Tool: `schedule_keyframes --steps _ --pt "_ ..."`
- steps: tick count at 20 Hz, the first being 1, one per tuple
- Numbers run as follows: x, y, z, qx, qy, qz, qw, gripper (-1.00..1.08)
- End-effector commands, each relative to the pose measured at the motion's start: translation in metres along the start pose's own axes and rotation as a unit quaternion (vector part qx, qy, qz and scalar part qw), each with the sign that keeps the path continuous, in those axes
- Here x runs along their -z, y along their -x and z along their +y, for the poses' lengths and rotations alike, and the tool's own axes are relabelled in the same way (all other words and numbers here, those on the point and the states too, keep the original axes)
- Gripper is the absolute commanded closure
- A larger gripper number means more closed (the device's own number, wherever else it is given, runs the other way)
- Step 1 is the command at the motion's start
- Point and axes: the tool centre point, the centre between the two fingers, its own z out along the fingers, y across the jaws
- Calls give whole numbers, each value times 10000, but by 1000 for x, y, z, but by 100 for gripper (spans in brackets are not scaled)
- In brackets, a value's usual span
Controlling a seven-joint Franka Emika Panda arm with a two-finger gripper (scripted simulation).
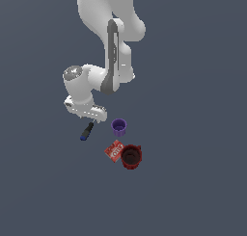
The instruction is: Pick up a designated object from a clutter of objects.
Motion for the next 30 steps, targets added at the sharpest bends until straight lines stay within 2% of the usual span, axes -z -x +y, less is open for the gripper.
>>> schedule_keyframes --steps 1,11,17,18,30 --pt "-3 0 0 1 0 -1 10000 -92" --pt "-41 1 1 -6 2 1 10000 -92" --pt "-50 1 1 -8 1 3 10000 -92" --pt "-50 1 1 -8 1 3 10000 108" --pt "-49 1 0 -8 1 3 10000 108"
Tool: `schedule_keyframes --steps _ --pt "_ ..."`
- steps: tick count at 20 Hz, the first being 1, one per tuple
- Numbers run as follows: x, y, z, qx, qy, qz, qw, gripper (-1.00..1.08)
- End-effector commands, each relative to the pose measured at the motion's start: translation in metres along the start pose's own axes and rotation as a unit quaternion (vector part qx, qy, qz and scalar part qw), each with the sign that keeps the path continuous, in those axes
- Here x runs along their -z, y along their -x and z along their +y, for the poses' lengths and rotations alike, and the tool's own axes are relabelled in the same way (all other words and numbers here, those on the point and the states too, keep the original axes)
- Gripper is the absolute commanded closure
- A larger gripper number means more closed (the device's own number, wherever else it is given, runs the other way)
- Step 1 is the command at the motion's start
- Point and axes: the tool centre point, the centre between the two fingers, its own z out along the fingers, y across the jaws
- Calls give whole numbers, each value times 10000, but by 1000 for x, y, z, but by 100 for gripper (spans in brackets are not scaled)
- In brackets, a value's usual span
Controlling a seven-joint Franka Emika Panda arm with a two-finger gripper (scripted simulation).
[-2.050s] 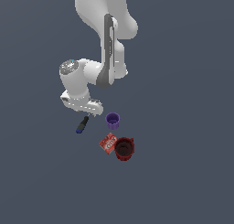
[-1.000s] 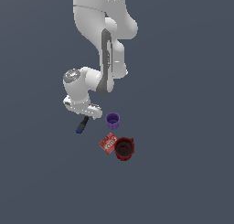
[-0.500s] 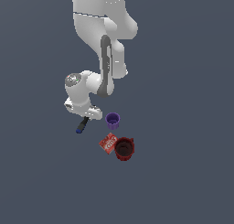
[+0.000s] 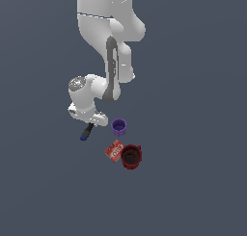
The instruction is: Pick up a designated object from a clutter of objects.
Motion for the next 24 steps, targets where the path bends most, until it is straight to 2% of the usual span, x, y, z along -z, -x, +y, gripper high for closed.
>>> schedule_keyframes --steps 1,11,24 --pt "2 -1 -1 2 0 2 10000 108" --pt "43 -9 -30 -1 -1 0 10000 108" --pt "158 -34 -108 -7 19 2 10000 108"
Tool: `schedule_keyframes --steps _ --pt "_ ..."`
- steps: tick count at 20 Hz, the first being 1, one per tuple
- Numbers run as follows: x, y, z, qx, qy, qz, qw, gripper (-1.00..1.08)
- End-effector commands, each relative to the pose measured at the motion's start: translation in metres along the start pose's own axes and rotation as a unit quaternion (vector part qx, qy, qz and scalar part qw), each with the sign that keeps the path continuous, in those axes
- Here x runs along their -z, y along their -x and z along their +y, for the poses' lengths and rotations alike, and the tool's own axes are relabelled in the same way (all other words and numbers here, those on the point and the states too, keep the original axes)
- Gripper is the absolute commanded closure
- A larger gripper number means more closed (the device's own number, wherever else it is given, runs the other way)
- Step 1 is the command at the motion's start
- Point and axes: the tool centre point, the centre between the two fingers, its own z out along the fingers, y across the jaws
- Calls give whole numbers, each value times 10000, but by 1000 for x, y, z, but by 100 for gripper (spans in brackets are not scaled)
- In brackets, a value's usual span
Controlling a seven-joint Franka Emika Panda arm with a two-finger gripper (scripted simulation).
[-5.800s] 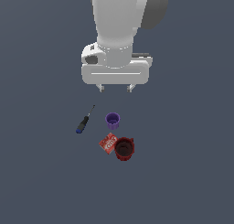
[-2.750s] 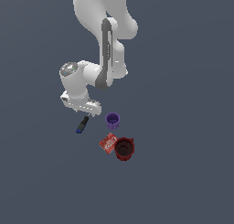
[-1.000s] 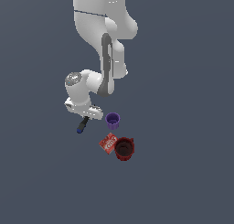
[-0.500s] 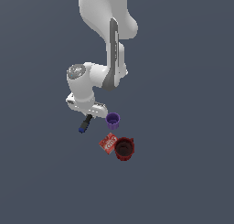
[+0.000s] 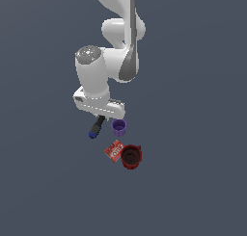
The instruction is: Pick up a designated object from a clutter of objects.
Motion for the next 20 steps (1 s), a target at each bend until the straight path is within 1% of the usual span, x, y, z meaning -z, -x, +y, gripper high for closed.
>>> schedule_keyframes --steps 1,12,16,20 --pt "25 -5 -16 -5 9 3 10000 108" --pt "126 -29 -86 0 3 4 10000 108" --pt "154 -37 -106 3 -3 3 10000 108" --pt "174 -43 -120 5 -6 2 10000 108"
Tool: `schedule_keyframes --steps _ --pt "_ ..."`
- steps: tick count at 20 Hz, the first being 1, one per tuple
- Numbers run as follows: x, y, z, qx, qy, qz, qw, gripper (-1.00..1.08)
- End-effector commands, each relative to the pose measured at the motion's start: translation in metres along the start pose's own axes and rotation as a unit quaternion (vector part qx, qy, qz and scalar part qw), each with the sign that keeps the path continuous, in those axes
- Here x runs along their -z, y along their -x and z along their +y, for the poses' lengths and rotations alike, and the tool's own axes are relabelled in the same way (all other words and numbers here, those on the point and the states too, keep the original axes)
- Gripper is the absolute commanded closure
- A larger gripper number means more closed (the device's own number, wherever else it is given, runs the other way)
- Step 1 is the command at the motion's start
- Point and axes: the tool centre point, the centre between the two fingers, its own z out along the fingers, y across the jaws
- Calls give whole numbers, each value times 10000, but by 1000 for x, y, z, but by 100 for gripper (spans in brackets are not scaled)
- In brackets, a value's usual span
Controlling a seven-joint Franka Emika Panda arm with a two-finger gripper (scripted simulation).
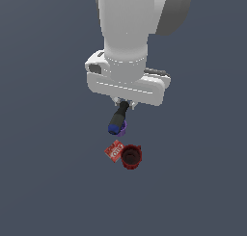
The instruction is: Pick up a designated object from a clutter of objects.
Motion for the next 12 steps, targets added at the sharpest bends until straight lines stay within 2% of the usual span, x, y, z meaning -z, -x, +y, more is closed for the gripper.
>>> schedule_keyframes --steps 1,12 --pt "12 -4 -8 -3 -1 -1 10000 108" --pt "30 -11 -21 -2 -4 -1 10000 108"
